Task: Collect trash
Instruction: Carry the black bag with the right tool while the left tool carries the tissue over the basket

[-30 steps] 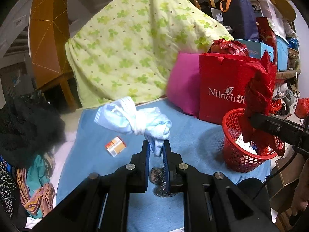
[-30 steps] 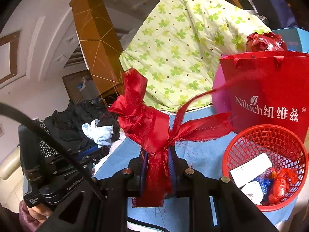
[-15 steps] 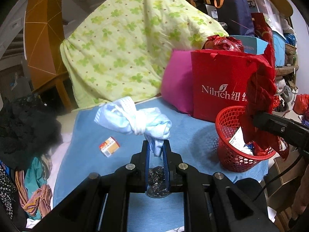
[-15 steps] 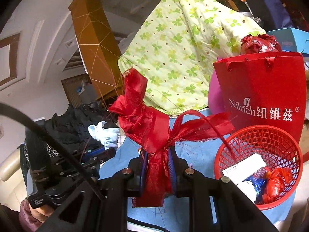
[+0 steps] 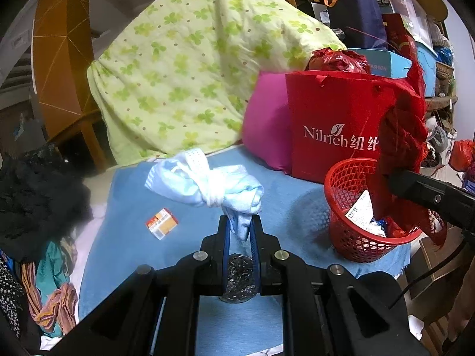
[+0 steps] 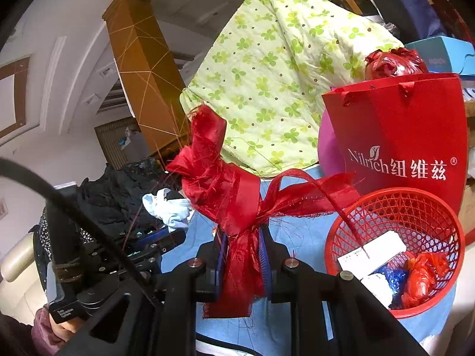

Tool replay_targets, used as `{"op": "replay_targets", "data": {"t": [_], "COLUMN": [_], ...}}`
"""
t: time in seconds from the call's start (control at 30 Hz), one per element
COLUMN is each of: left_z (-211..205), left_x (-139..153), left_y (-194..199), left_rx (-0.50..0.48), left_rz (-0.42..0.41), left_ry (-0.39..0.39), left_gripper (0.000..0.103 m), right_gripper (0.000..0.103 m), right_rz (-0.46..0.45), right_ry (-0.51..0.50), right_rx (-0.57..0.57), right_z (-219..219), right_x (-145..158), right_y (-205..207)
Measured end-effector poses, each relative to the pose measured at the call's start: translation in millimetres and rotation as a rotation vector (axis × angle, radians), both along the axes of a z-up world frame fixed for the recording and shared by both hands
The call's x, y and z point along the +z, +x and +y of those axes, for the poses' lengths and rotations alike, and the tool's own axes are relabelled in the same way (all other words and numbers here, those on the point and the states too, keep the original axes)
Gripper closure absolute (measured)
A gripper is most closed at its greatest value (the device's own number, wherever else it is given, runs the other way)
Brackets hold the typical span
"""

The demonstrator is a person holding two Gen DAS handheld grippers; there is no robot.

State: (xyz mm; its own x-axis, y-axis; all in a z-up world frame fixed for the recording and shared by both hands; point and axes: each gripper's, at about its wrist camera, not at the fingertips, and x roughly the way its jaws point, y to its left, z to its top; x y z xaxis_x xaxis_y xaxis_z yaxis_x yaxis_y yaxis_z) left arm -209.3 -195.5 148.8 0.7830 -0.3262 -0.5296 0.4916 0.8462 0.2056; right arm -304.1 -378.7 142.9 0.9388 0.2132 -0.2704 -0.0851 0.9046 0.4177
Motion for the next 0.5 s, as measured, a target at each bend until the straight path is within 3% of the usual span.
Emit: {"op": "replay_targets", "data": {"t": [0.5], "left_z": [-17], "left_x": [-6], "left_y": [-3], "left_rx": [-0.015], "left_rz": [0.009], "left_ry": [0.019], "left_gripper": [0.089], "right_gripper": [0.081], "right_rz": [0.0], "right_ry": [0.029], "right_rx": [-0.022], "right_z": [-9], "right_x": [-4], "right_y": [-13]}}
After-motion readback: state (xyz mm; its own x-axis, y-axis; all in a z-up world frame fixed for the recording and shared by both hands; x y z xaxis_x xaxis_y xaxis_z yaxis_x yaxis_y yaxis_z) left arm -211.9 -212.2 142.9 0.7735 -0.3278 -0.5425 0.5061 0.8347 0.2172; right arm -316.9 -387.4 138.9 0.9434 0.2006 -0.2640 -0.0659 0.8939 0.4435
